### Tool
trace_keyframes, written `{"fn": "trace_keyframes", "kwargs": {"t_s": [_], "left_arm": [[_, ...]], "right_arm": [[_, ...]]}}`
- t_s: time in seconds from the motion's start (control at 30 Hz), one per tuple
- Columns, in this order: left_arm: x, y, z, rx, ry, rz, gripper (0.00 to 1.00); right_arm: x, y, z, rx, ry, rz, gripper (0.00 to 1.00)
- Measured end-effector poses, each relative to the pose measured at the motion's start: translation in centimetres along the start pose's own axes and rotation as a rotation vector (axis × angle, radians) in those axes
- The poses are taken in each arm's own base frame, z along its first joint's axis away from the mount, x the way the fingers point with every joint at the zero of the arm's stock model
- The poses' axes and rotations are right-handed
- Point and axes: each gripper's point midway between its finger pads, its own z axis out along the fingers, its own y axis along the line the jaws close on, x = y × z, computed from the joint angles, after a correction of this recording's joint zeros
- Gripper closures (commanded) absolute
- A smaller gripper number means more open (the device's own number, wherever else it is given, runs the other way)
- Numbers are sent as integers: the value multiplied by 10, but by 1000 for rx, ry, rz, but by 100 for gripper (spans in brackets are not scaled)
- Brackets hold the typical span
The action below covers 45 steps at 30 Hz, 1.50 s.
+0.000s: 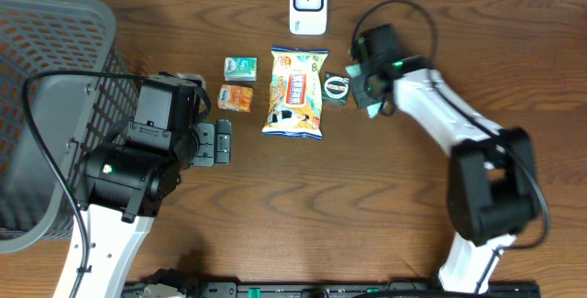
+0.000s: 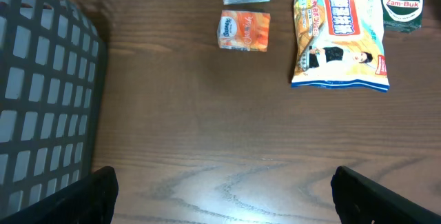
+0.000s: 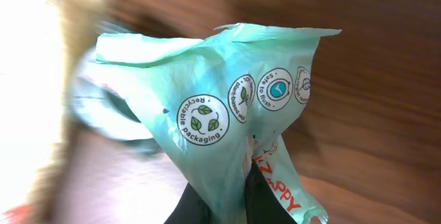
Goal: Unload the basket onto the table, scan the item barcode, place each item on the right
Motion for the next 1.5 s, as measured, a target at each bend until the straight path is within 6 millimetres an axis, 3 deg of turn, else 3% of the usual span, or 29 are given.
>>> {"fn": "trace_keyframes", "kwargs": {"t_s": [0.1,0.3,0.4,0.53,0.73,0.97,1.17,1.3,1.5], "left_arm": [[0,0,0,0,0,0,2],[0,0,0,0,0,0,2],[0,0,0,0,0,0,2],[0,0,0,0,0,0,2],[0,0,0,0,0,0,2],[0,0,0,0,0,0,2],[0,0,0,0,0,0,2],[0,0,0,0,0,0,2],[0,0,0,0,0,0,2]], "right_arm": [[-9,10,-17,-219,-41,83,99],[-10,4,-34,-528,-51,270,99],[-3,-2,-30,-633,-23,356,99],[22,-8,-10,-706,82,494,99],[53,-32,5,-647,187,627,99],[67,-67,9,-536,197,691,63],[84,-100,0,-447,240,757,54],[79,-113,-18,-425,251,746,52],[66,-114,-30,-423,242,693,43]]}}
